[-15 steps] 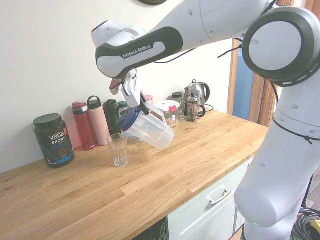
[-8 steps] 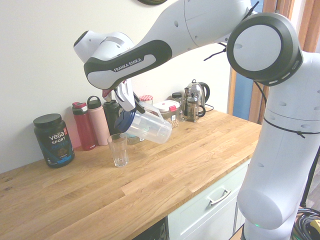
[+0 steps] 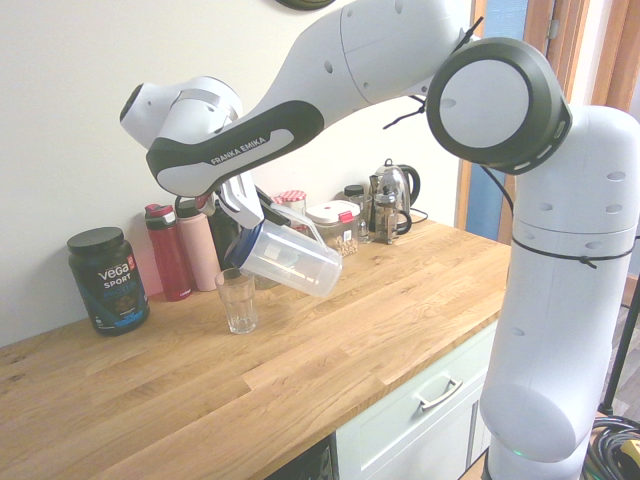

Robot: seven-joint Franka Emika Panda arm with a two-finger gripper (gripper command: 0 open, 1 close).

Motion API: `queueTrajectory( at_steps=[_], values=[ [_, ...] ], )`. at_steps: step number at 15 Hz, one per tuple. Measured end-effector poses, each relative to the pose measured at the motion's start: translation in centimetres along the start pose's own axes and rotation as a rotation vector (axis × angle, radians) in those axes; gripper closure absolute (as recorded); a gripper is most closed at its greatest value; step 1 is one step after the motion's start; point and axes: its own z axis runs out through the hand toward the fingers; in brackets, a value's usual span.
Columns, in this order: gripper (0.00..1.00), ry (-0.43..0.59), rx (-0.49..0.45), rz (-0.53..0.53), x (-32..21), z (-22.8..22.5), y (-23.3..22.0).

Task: Pour me some water

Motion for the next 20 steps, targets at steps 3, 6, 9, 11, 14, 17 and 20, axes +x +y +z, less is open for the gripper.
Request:
queueTrajectory(
  at_steps=[3, 6, 9, 11, 14, 17, 20],
  values=[
    [1.0, 0.002, -0.004, -0.003, 0.0, -0.3, -0.2],
    [1.0, 0.003, -0.006, -0.001, -0.1, -0.3, 0.0],
    [1.0, 0.033, 0.055, 0.052, -1.2, -1.0, 2.3],
    [1.0, 0.059, 0.157, 0.14, -4.1, -1.4, 5.9],
    [1.0, 0.071, 0.258, 0.298, -7.4, 0.1, 10.5],
    [1.0, 0.047, 0.346, 0.46, -9.9, 4.1, 13.6],
    [1.0, 0.028, 0.425, 0.622, -13.4, 8.9, 14.5]
  ],
)
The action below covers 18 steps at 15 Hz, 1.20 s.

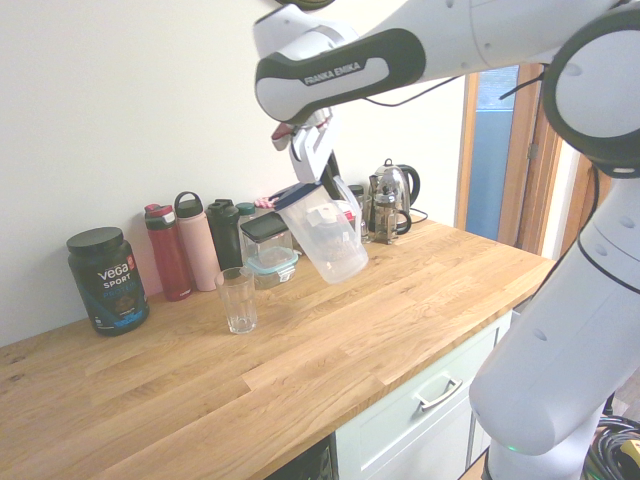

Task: Pour me some water

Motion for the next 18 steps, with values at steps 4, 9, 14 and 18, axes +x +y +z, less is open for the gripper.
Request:
queueTrajectory(
  at_steps=[4, 9, 14, 18],
  values=[
    [1.0, 0.037, 0.082, 0.208, -1.7, 4.5, 3.7],
    [1.0, 0.154, 0.181, 0.446, -1.4, 7.8, 4.6],
    [1.0, 0.312, 0.241, 0.666, -2.2, 11.5, 5.4],
    [1.0, 0.347, 0.205, 0.701, -3.4, 12.8, 5.5]
  ],
)
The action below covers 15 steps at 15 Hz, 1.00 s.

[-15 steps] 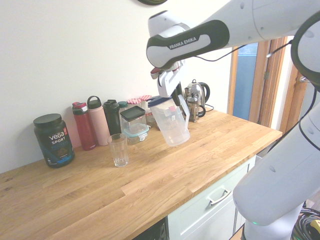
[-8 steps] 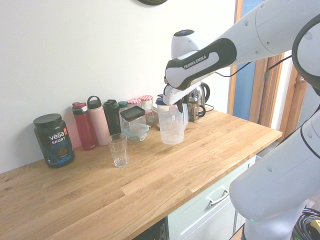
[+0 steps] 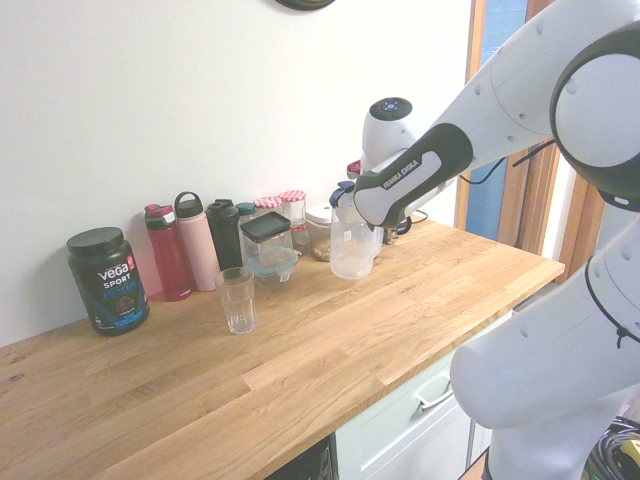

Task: Pour me some water

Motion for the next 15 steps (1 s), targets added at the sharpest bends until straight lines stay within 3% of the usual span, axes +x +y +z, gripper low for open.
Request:
queueTrajectory(
  at_steps=[9, 10, 15],
  values=[
    [1.0, -0.049, -0.064, -0.04, -1.8, 0.5, -0.3],
    [0.0, -0.056, -0.071, -0.042, -2.1, 0.7, -0.1],
    [0.0, -0.062, -0.076, -0.043, -2.3, 0.9, 0.1]
  ],
)
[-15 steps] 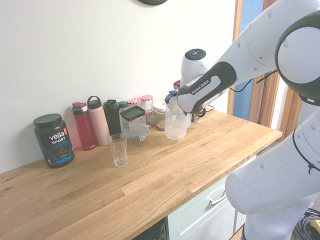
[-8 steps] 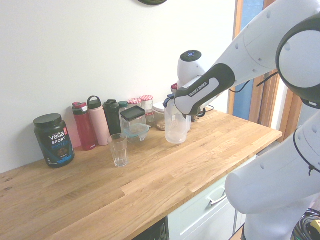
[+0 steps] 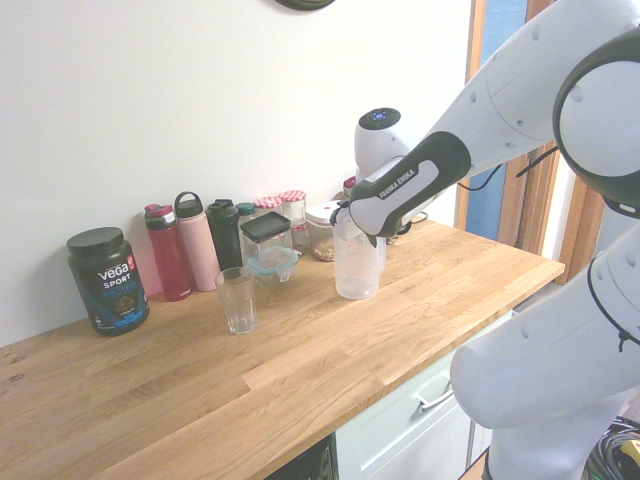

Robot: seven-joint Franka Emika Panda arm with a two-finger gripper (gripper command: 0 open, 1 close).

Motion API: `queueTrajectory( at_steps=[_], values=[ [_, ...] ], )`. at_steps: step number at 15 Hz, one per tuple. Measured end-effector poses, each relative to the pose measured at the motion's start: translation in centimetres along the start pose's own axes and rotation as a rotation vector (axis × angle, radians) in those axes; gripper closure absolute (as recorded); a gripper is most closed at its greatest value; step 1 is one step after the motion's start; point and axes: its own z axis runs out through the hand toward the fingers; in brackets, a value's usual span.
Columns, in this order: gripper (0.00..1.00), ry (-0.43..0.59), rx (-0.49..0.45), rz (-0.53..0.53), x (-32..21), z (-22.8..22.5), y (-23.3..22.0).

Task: Pour me some water

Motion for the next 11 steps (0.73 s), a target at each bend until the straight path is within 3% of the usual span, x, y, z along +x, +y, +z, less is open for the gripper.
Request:
queueTrajectory(
  at_steps=[7, 11],
  values=[
    [0.0, -0.002, -0.003, 0.008, 0.8, -0.6, 1.1],
    [0.0, -0.228, -0.009, -0.116, -0.9, -5.7, 4.3]
  ],
)
